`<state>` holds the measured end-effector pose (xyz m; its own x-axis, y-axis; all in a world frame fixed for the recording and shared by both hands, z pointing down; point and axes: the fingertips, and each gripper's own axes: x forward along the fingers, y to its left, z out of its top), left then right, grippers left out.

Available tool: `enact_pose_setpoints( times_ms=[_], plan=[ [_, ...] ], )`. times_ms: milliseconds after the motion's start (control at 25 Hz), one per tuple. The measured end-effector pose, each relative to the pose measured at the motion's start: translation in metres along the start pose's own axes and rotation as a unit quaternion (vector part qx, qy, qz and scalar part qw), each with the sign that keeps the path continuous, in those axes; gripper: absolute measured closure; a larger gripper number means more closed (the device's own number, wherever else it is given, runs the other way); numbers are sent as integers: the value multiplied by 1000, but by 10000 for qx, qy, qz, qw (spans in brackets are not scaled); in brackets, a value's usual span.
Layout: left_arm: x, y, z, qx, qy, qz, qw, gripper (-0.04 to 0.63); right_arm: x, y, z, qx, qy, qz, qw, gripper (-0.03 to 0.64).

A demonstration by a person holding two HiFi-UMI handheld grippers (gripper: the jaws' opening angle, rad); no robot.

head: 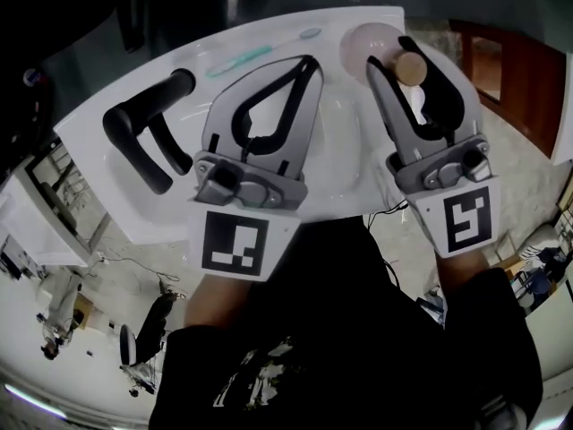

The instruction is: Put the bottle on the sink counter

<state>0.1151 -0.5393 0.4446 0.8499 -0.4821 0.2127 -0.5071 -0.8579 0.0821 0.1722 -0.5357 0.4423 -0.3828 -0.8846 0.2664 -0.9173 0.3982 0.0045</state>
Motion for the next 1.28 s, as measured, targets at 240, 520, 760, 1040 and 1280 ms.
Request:
enact_pose_setpoints(
  times_ms=[240, 520, 760, 1040, 1280],
  plan=[
    [9, 18, -35, -118, 170, 149, 9997, 578, 20, 3, -35, -9, 160, -23, 9999, 483],
    [17, 29, -59, -237, 319, 382, 9985, 578, 35, 5, -56, 11, 230, 41, 9997, 483],
    [17, 35, -78, -313, 426, 523, 9972, 578, 40, 15, -70, -110, 272, 166, 9994, 482],
    [13, 36, -85, -375, 421, 571, 9968, 578, 36, 22, -88, -93, 392, 176, 9990, 483],
    [12, 36, -83, -380, 382, 549, 9970, 578, 38, 21, -86, -187, 235, 73, 9995, 480]
  ],
)
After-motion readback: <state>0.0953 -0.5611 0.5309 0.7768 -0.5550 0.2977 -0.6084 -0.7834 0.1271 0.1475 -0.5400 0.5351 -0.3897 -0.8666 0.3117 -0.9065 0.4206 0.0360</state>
